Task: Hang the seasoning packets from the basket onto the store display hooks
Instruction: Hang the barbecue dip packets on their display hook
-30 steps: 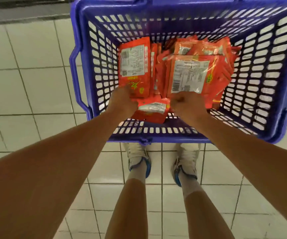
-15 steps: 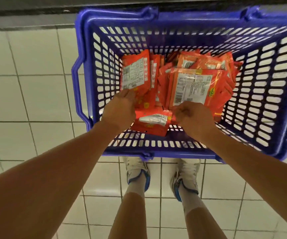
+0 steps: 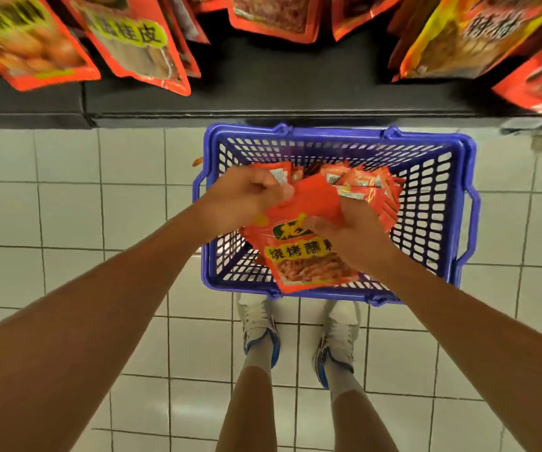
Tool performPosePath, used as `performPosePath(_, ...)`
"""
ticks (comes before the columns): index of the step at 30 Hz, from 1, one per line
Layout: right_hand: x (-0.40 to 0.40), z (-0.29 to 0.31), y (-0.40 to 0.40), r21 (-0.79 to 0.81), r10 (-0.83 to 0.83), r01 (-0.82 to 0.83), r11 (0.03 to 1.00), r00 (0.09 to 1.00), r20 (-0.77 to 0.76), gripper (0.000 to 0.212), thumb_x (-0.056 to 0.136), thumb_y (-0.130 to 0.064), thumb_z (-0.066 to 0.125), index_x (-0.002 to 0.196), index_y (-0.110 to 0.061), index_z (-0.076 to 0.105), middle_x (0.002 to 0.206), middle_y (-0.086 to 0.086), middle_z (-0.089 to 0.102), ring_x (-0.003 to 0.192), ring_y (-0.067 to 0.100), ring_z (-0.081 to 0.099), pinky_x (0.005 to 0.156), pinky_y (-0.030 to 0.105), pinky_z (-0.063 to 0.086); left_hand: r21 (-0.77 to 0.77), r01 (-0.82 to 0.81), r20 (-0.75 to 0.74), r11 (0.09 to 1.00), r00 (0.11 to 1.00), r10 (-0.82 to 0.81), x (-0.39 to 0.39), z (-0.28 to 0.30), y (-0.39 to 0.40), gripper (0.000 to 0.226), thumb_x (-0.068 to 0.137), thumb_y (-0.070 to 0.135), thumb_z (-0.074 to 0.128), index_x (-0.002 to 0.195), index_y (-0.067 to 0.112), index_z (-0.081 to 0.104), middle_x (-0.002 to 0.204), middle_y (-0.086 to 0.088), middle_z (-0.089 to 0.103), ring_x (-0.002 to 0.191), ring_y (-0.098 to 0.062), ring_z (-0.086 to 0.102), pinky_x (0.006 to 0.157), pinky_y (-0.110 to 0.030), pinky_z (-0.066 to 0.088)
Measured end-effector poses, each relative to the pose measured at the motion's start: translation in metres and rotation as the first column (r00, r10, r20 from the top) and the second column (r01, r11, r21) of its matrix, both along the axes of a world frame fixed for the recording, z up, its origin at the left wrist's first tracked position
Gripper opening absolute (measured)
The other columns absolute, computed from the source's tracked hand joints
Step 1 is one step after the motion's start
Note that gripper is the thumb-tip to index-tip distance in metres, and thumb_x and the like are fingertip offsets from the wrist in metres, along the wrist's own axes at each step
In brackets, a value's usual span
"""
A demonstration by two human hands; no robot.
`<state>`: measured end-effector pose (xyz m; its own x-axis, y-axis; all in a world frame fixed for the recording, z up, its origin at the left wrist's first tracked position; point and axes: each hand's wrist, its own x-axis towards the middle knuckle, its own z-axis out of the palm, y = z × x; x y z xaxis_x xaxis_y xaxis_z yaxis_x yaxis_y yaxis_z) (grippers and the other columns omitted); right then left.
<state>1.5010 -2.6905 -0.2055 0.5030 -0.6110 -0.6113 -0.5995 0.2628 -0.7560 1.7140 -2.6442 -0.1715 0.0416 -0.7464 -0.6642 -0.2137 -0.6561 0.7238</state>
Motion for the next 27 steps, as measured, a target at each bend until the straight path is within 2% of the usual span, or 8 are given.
performPosePath(2,-0.009,0.036,-0.012,0.163,-0.225,0.212,0.964,0.972,0.064,0.011,0.093,-0.023,0.071,0.096,-0.034,0.071,0.091,-0.015,0.078,0.085,0.008,0.074,0.080,0.029,0.058,0.025,-0.201,-0.140,0.979,0.969,0.203,0.004,0.031,-0.007,0.016,0.090,0.034,0.072,0.086,0.018,0.074,0.084,0.004,0.075,0.078,-0.011,0.073,0.071,-0.024,0.060)
performPosePath(4,-0.015,0.076,-0.024,0.317,-0.432,0.381,0.868,0.895,0.109,0.011,0.093,-0.015,0.069,0.102,-0.021,0.073,0.097,0.004,0.079,0.090,0.027,0.076,0.080,0.046,0.062,0.068,-0.271,-0.260,0.960,0.924,0.279,0.002,0.064,-0.011,0.025,0.082,0.038,0.075,0.099,0.019,0.077,0.095,-0.004,0.077,0.087,-0.020,0.074,0.081,-0.034,0.062)
performPosePath(8,-0.017,0.169,-0.051,0.389,-0.565,0.456,0.800,0.790,0.237,0.015,0.095,-0.007,0.061,0.106,-0.011,0.070,0.096,0.011,0.078,0.082,0.027,0.076,0.069,0.040,0.062,0.077,-0.370,-0.430,0.926,0.826,0.366,-0.026,0.147,-0.022,0.027,0.077,0.031,0.073,0.100,0.019,0.079,0.099,-0.006,0.078,0.087,-0.019,0.074,0.084,-0.040,0.058)
performPosePath(13,-0.019,0.322,-0.083,0.213,-0.518,0.473,0.855,0.755,0.403,0.018,0.086,-0.013,0.069,0.103,-0.015,0.075,0.105,0.012,0.077,0.097,0.032,0.072,0.094,0.055,0.056,-0.172,-0.546,-0.419,0.820,0.794,0.441,-0.049,0.301,-0.043,0.031,0.086,0.020,0.068,0.109,0.000,0.071,0.103,-0.018,0.070,0.093,-0.030,0.061,0.086,-0.047,0.049)
performPosePath(16,-0.019,0.428,-0.100,0.051,-0.413,0.454,0.890,0.752,0.514,0.018,0.080,-0.020,0.072,0.092,-0.029,0.081,0.096,-0.001,0.079,0.087,0.019,0.072,0.087,0.043,0.057,-0.322,-0.543,-0.354,0.775,0.829,0.434,-0.047,0.408,-0.052,0.025,0.080,0.029,0.069,0.098,0.012,0.074,0.091,-0.007,0.076,0.077,-0.020,0.067,0.072,-0.035,0.056)
performPosePath(20,-0.022,0.570,-0.122,-0.115,-0.302,0.470,0.875,0.716,0.629,0.015,0.076,-0.022,0.073,0.087,-0.029,0.080,0.086,-0.005,0.078,0.078,0.014,0.069,0.079,0.037,0.057,-0.510,-0.569,-0.317,0.645,0.821,0.474,-0.036,0.554,-0.057,0.019,0.074,0.034,0.071,0.082,0.018,0.079,0.097,-0.015,0.074,0.093,-0.028,0.065,0.089,-0.057,0.053)
performPosePath(24,-0.026,0.696,-0.136,-0.229,-0.215,0.525,0.820,0.653,0.726,0.012,0.078,-0.024,0.072,0.086,-0.029,0.079,0.087,-0.007,0.077,0.080,0.016,0.069,0.082,0.041,0.055,-0.652,-0.551,-0.329,0.521,0.825,0.460,-0.018,0.682,-0.054,0.015,0.078,0.032,0.069,0.083,0.026,0.081,0.084,0.002,0.078,0.073,-0.011,0.072,0.070,-0.032,0.061)
performPosePath(27,-0.014,0.775,-0.138,-0.257,-0.160,0.556,0.790,0.592,0.790,0.007,0.084,-0.029,0.071,0.082,-0.030,0.078,0.082,-0.010,0.075,0.076,0.013,0.068,0.077,0.036,0.057,-0.715,-0.556,-0.367,0.425,0.815,0.449,-0.002,0.758,-0.052,0.016,0.085,0.025,0.066,0.082,0.027,0.081,0.078,0.005,0.077,0.064,-0.008,0.071,0.058,-0.026,0.059)
